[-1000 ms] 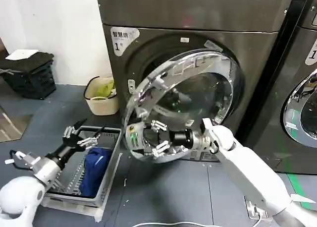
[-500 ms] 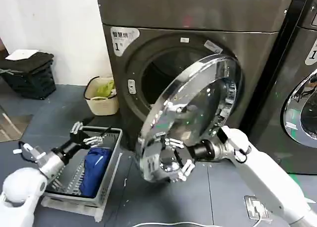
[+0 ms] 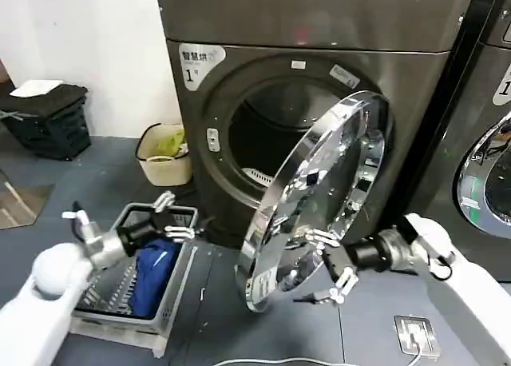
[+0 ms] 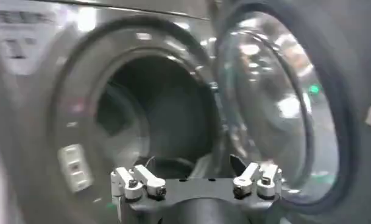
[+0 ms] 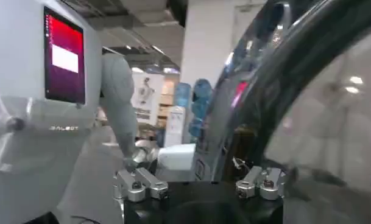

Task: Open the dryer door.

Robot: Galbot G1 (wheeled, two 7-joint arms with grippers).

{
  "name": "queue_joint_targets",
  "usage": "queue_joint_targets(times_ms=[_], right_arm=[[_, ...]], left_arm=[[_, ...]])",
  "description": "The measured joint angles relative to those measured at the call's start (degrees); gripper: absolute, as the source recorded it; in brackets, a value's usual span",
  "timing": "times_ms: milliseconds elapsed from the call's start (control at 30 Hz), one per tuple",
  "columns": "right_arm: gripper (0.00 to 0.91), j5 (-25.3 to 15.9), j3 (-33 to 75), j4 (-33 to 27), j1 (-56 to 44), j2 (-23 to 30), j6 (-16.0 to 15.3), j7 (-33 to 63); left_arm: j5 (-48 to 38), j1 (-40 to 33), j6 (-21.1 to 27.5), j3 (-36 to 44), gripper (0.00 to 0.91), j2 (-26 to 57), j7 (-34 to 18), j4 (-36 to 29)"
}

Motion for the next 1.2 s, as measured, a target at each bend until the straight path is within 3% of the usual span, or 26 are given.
queue_joint_targets(times_ms=[267, 600, 900, 1200], right_arm=[[0.907, 0.35, 13.44, 1.99, -13.06, -3.33, 2.06, 0.02], [0.907, 1.43, 34.72, 5.32, -33.67, -1.39, 4.68, 0.75], [0.907, 2.13, 52.27, 6.98, -52.57, 5.69, 12.32, 8.55], [0.907, -6.63, 64.67, 5.09, -62.69, 15.45, 22.62, 24.62]], left_arm=[[1.19, -7.83, -0.96, 9.93, 0.907, -1.50, 1.15, 2.21], [0.94, -14.18, -1.23, 18.56, 0.907, -4.40, 1.56, 3.16], [0.73, -17.76, -1.78, 25.08, 0.907, -6.94, 1.42, 4.55], [0.80, -21.49, -2.22, 30.60, 0.907, -9.92, 1.19, 6.80]])
